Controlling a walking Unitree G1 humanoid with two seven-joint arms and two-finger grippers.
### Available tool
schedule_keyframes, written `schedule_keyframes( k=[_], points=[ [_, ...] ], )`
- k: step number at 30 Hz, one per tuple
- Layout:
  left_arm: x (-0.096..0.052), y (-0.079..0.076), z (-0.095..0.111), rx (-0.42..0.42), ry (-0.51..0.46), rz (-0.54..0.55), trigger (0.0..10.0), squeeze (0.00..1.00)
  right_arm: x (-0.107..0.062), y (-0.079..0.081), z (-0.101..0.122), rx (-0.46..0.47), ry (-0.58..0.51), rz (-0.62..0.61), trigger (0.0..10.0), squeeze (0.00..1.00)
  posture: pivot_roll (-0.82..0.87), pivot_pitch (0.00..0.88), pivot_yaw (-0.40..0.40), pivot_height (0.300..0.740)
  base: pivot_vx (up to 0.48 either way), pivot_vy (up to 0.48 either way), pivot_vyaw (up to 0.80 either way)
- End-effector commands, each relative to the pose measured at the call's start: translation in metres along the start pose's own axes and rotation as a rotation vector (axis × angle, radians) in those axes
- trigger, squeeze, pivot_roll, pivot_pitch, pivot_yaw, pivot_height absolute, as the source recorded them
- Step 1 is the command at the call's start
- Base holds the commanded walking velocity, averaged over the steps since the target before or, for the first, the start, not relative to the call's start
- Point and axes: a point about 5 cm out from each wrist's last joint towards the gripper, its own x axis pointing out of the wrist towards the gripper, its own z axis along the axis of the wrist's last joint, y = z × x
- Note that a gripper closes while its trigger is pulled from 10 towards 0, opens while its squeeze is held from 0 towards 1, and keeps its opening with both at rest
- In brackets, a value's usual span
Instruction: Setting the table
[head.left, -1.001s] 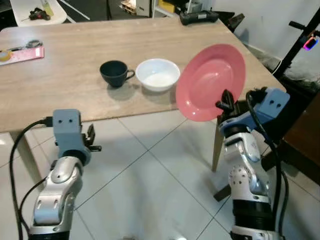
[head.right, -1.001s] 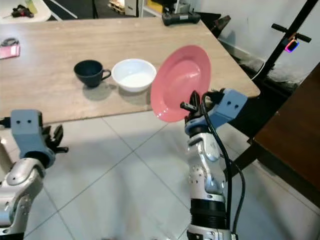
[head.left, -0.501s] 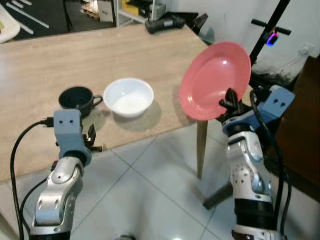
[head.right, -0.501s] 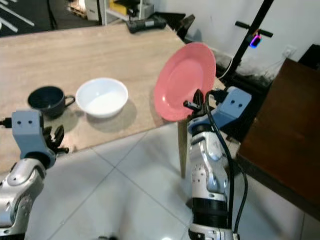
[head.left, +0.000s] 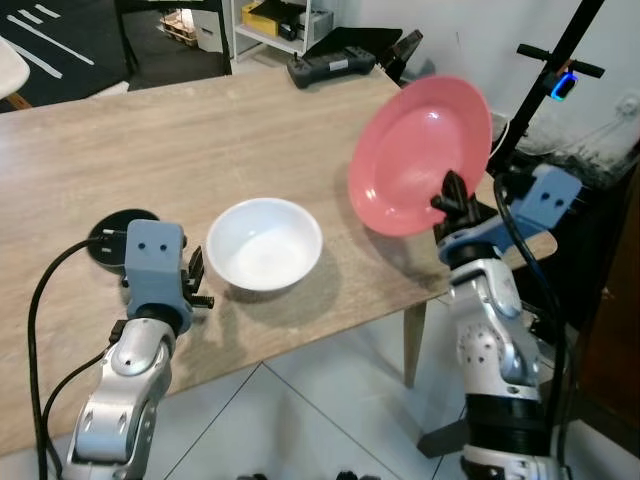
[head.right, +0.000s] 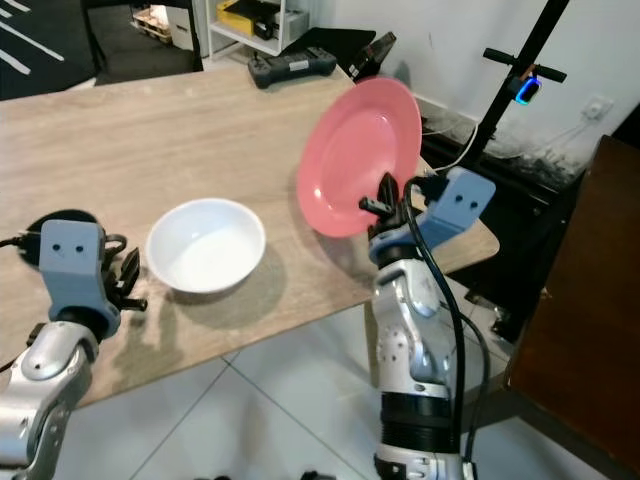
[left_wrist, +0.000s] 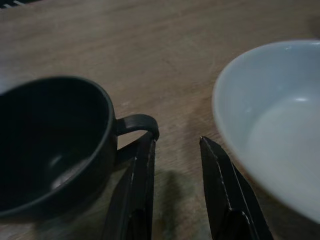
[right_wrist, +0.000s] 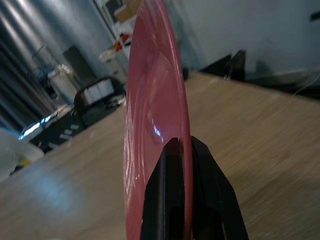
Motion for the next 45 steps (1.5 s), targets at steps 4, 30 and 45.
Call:
schedule_keyframes(
  k=[4,30,45],
  points=[
    [-0.009,-0.013,-0.001,0.044,-0.025,-0.105,10.0,0.0,-0.002,0.0,0.0,0.01,-0.001,0.013,10.0,0.0,0.11,0.122,0.05,0.74,0.0,0.0,0.0],
    [-0.031,-0.001,0.044,0.409,-0.331,-0.083,10.0,0.0,-0.005,-0.026,-0.02,0.018,0.172,-0.068,10.0,0.0,0.14,0.141,0.019,0.74,0.0,0.0,0.0],
    [-0.021,-0.012,0.042,0.396,-0.327,-0.111,10.0,0.0,-0.019,0.026,-0.049,0.347,0.414,0.166,10.0,0.0,0.12,0.144,0.02,0.74,0.0,0.0,0.0]
  ],
)
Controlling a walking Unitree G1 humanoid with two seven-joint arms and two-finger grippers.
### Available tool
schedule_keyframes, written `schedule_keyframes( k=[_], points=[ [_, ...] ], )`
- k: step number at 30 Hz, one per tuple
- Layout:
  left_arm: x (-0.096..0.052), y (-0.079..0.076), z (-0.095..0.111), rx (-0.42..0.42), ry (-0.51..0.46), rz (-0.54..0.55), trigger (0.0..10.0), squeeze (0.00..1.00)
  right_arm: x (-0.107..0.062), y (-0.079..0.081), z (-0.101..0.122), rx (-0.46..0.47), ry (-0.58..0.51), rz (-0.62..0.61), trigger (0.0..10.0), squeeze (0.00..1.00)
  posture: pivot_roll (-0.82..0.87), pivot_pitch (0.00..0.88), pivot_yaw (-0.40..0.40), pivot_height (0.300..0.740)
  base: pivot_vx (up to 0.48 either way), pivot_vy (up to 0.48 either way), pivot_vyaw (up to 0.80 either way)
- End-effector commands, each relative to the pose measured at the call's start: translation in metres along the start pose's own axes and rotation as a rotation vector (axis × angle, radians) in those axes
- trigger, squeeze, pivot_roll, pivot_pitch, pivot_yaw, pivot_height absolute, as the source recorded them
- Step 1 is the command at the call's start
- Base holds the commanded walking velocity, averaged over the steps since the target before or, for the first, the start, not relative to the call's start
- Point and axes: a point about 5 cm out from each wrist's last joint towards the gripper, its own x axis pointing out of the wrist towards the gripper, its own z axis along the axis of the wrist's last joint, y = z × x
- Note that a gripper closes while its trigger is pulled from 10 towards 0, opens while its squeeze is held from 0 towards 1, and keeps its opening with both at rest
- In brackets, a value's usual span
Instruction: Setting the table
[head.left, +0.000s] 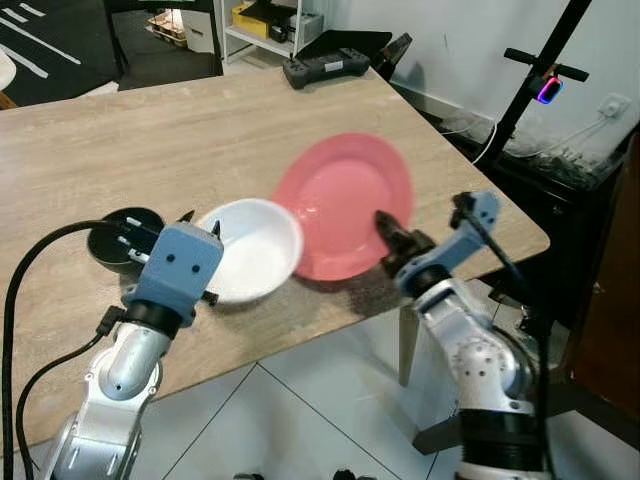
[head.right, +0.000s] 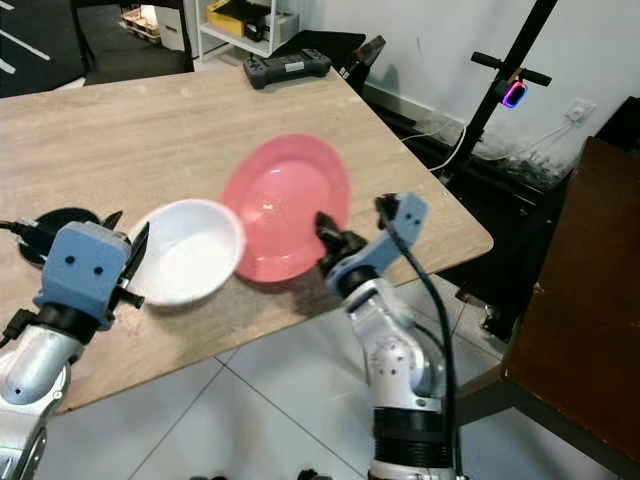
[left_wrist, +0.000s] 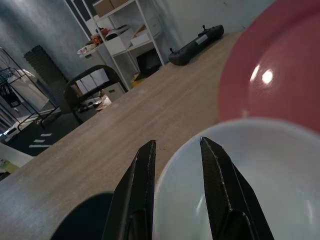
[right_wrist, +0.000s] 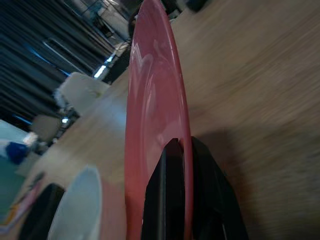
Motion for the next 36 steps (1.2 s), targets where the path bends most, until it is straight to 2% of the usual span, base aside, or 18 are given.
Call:
schedule_keyframes(
  k=[1,2,6,7,8,10,12,16,19,21,23,24,26,28,33,36],
  points=[
    [0.0,-0.005,-0.002,0.006,0.006,-0.011,10.0,0.0,0.005,0.003,-0.007,0.054,0.023,-0.01,10.0,0.0,0.12,0.144,0.019,0.74,0.0,0.0,0.0],
    [0.001,-0.008,-0.001,0.003,0.002,-0.009,10.0,0.0,0.012,0.007,-0.015,0.093,0.043,-0.025,10.0,0.0,0.12,0.145,0.016,0.74,0.0,0.0,0.0],
    [0.001,-0.011,0.001,-0.003,-0.002,-0.009,10.0,0.0,0.018,0.016,-0.023,0.141,0.069,-0.019,10.0,0.0,0.13,0.145,0.013,0.74,0.0,0.0,0.0],
    [0.001,-0.012,0.002,-0.005,-0.005,-0.007,10.0,0.0,0.02,0.021,-0.026,0.102,0.067,-0.021,10.0,0.0,0.13,0.145,0.011,0.74,0.0,0.0,0.0],
    [0.001,-0.012,0.002,-0.005,-0.005,-0.007,10.0,0.0,0.02,0.021,-0.026,0.102,0.067,-0.021,10.0,0.0,0.13,0.145,0.011,0.74,0.0,0.0,0.0],
    [0.002,-0.012,0.001,-0.006,-0.006,-0.003,10.0,0.0,0.022,0.02,-0.022,-0.001,0.031,-0.045,10.0,0.0,0.13,0.146,0.01,0.74,0.0,0.0,0.0],
    [0.003,-0.011,0.001,-0.007,-0.006,0.003,10.0,0.0,0.025,0.015,-0.018,-0.009,0.0,-0.081,10.0,0.0,0.12,0.146,0.009,0.74,0.0,0.0,0.0],
    [0.006,-0.012,0.002,-0.013,-0.01,0.009,10.0,0.0,0.03,0.01,-0.016,0.072,-0.002,-0.11,10.0,0.0,0.12,0.148,0.009,0.74,0.0,0.0,0.0],
    [0.009,-0.015,0.005,-0.02,-0.023,0.004,10.0,0.0,0.045,0.01,-0.017,0.16,-0.011,-0.133,10.0,0.0,0.12,0.152,0.012,0.74,0.0,0.0,0.0],
    [0.009,-0.016,0.006,-0.02,-0.027,0.002,10.0,0.0,0.049,0.01,-0.017,0.186,-0.015,-0.137,10.0,0.0,0.13,0.152,0.012,0.74,0.0,0.0,0.0],
    [0.01,-0.017,0.008,-0.019,-0.033,-0.001,10.0,0.0,0.06,0.011,-0.021,0.285,0.021,-0.147,10.0,0.0,0.13,0.154,0.012,0.74,0.0,0.0,0.0],
    [0.01,-0.017,0.008,-0.019,-0.033,-0.001,10.0,0.0,0.06,0.011,-0.021,0.285,0.021,-0.147,10.0,0.0,0.13,0.154,0.012,0.74,0.0,0.0,0.0],
    [0.008,-0.015,0.008,-0.016,-0.031,0.002,10.0,0.0,0.064,0.018,-0.028,0.358,0.068,-0.106,10.0,0.0,0.14,0.155,0.01,0.74,0.0,0.0,0.0],
    [0.006,-0.014,0.007,-0.01,-0.024,0.006,10.0,0.0,0.067,0.027,-0.036,0.388,0.122,-0.06,10.0,0.0,0.15,0.155,0.008,0.74,0.0,0.0,0.0],
    [0.006,-0.014,0.006,-0.008,-0.021,0.008,10.0,0.0,0.069,0.037,-0.042,0.408,0.17,-0.005,10.0,0.0,0.15,0.155,0.008,0.74,0.0,0.0,0.0],
    [0.006,-0.014,0.006,-0.009,-0.021,0.009,10.0,0.0,0.068,0.037,-0.04,0.367,0.152,-0.012,10.0,0.0,0.15,0.152,-0.001,0.74,0.0,0.0,0.0]
  ],
)
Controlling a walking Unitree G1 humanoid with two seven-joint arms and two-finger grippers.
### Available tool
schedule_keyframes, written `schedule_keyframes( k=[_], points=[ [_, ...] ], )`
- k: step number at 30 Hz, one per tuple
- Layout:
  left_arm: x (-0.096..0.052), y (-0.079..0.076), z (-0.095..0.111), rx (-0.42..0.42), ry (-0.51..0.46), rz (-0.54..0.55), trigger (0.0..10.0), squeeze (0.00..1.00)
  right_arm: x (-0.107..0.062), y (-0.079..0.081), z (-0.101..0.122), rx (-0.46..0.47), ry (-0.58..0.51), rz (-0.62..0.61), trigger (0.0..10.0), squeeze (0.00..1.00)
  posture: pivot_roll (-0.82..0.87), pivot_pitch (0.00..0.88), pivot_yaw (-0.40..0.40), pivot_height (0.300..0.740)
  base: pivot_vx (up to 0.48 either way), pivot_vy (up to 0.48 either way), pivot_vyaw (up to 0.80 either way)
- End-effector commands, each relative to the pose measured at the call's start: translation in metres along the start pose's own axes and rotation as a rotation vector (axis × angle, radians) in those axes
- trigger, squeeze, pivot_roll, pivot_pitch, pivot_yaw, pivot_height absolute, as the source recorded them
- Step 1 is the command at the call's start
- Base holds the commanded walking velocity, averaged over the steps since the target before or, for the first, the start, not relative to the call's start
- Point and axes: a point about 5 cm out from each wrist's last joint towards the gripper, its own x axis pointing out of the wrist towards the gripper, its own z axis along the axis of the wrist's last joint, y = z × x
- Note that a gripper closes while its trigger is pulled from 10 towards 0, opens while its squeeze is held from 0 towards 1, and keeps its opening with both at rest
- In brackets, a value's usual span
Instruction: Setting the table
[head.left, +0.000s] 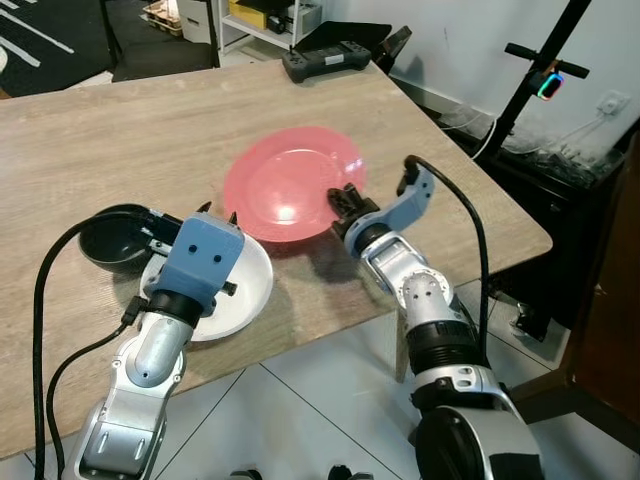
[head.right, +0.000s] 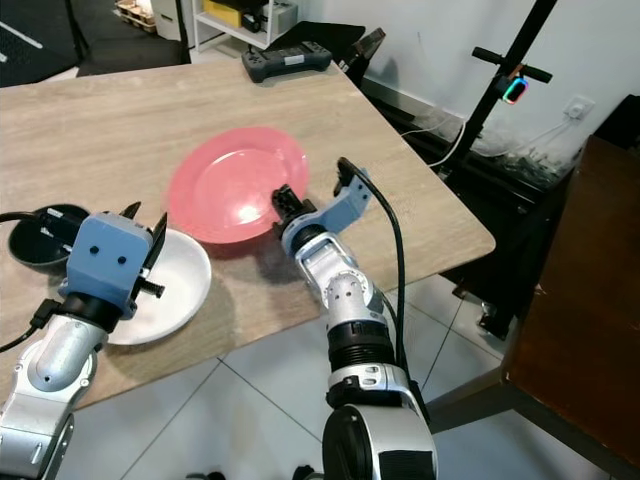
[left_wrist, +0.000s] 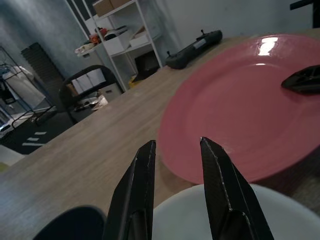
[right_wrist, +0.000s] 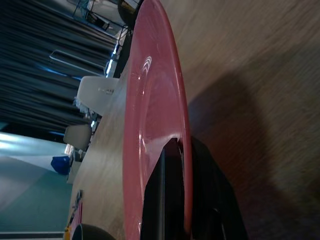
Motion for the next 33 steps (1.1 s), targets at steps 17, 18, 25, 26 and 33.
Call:
schedule_keyframes(
  k=[17,18,25,26,33],
  points=[
    [-0.001,-0.002,-0.002,0.006,0.006,-0.007,10.0,0.0,0.004,0.011,-0.021,0.084,0.021,0.103,10.0,1.0,0.14,0.141,0.006,0.74,0.0,0.0,0.0],
    [-0.001,-0.002,-0.002,0.006,0.006,-0.006,10.0,0.0,0.004,0.01,-0.017,0.071,0.0,0.096,10.0,1.0,0.14,0.142,0.007,0.74,0.0,0.0,0.0],
    [-0.002,-0.002,-0.002,0.005,0.007,-0.002,10.0,0.0,-0.003,0.003,0.006,-0.122,-0.099,0.042,10.0,0.0,0.14,0.142,0.007,0.74,0.0,0.0,0.0],
    [-0.002,-0.002,-0.002,0.005,0.007,-0.001,10.0,0.0,-0.005,0.0,0.013,-0.216,-0.13,0.004,10.0,0.0,0.13,0.148,0.005,0.74,0.0,0.0,0.0],
    [-0.002,-0.002,-0.002,0.003,0.007,-0.004,10.0,0.0,-0.035,-0.02,0.055,-0.679,-0.298,-0.188,10.0,0.0,0.13,0.151,0.008,0.74,0.0,0.0,0.0]
  ],
)
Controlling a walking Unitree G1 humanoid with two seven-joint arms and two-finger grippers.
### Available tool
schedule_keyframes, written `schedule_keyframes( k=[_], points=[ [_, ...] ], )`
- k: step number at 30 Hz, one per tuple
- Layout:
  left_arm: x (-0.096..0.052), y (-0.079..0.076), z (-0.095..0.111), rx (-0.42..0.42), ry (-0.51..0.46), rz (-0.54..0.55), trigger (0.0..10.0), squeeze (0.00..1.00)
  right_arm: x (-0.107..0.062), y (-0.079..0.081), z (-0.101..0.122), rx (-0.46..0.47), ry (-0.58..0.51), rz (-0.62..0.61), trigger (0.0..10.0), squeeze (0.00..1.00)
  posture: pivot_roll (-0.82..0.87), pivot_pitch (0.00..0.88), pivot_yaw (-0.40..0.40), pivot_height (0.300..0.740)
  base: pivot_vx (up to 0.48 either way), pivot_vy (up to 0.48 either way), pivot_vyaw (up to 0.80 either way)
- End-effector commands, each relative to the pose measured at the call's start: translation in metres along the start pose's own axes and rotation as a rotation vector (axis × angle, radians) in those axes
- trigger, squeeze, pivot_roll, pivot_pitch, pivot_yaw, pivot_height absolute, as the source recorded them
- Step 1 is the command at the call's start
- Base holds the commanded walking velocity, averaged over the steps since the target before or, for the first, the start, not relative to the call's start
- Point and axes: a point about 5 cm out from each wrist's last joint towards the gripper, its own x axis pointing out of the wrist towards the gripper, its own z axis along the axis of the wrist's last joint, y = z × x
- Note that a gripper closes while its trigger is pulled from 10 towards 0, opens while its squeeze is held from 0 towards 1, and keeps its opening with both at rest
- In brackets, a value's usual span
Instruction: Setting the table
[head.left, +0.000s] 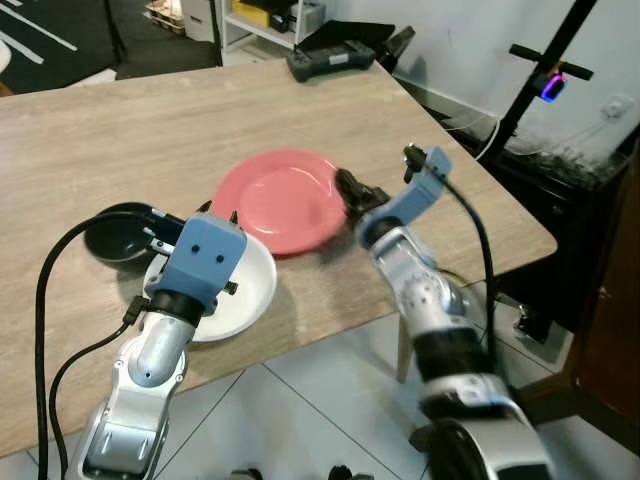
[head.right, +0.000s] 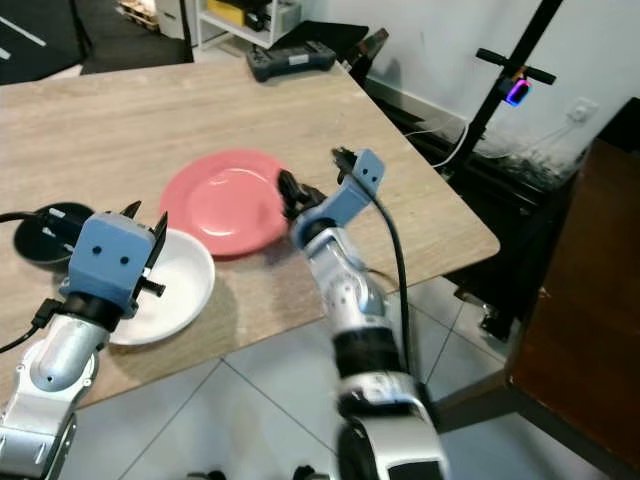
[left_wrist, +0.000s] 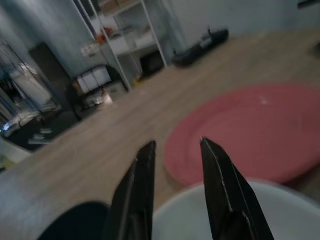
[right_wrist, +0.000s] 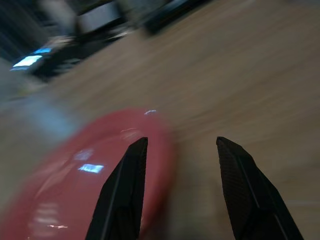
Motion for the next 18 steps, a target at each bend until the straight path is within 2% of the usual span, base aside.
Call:
schedule_keyframes(
  k=[1,2,5,7,10,11,12,13,14,16,18],
  points=[
    [-0.002,-0.004,-0.002,-0.006,0.007,-0.02,10.0,0.0,-0.007,-0.009,0.008,-0.07,-0.051,-0.042,10.0,0.0,0.12,0.151,0.011,0.74,0.0,0.0,0.0],
    [-0.002,-0.004,-0.002,-0.006,0.007,-0.021,10.0,0.0,-0.009,-0.014,0.012,-0.106,-0.073,-0.064,10.0,0.0,0.12,0.151,0.011,0.74,0.0,0.0,0.0],
    [-0.002,-0.004,-0.002,-0.006,0.008,-0.022,10.0,0.0,-0.014,-0.022,0.024,-0.106,-0.127,-0.086,10.0,0.0,0.12,0.151,0.014,0.74,0.0,0.0,0.0],
    [-0.001,-0.004,-0.002,-0.005,0.008,-0.024,10.0,0.0,-0.02,-0.027,0.042,-0.062,-0.226,-0.093,10.0,0.0,0.12,0.15,0.016,0.74,0.0,0.0,0.0],
    [0.0,-0.007,-0.003,-0.012,0.013,-0.038,10.0,0.0,-0.031,-0.029,0.062,-0.085,-0.343,-0.106,10.0,0.0,0.12,0.148,0.02,0.74,0.0,0.0,0.0],
    [0.0,-0.008,-0.004,-0.047,0.027,-0.046,10.0,0.0,-0.034,-0.028,0.064,-0.12,-0.358,-0.111,10.0,0.0,0.11,0.147,0.022,0.74,0.0,0.0,0.0],
    [-0.001,-0.01,-0.006,-0.115,0.057,-0.052,10.0,0.0,-0.037,-0.026,0.064,-0.154,-0.371,-0.108,10.0,0.0,0.11,0.147,0.022,0.74,0.0,0.0,0.0],
    [-0.002,-0.012,-0.01,-0.242,0.11,-0.055,10.0,0.0,-0.042,-0.021,0.058,-0.185,-0.369,-0.103,10.0,0.0,0.11,0.147,0.024,0.74,0.0,0.0,0.0],
    [-0.002,-0.012,-0.01,-0.242,0.11,-0.055,10.0,0.0,-0.042,-0.021,0.058,-0.185,-0.369,-0.103,10.0,0.0,0.11,0.147,0.024,0.74,0.0,0.0,0.0],
    [-0.002,-0.01,-0.014,-0.326,0.158,-0.039,10.0,0.0,-0.046,-0.014,0.049,-0.179,-0.346,-0.094,10.0,0.0,0.11,0.147,0.024,0.74,0.0,0.0,0.0],
    [-0.002,-0.004,-0.018,-0.364,0.189,0.002,10.0,0.0,-0.051,-0.008,0.038,-0.173,-0.324,-0.077,10.0,0.0,0.11,0.147,0.024,0.74,0.0,0.0,0.0]
  ],
)
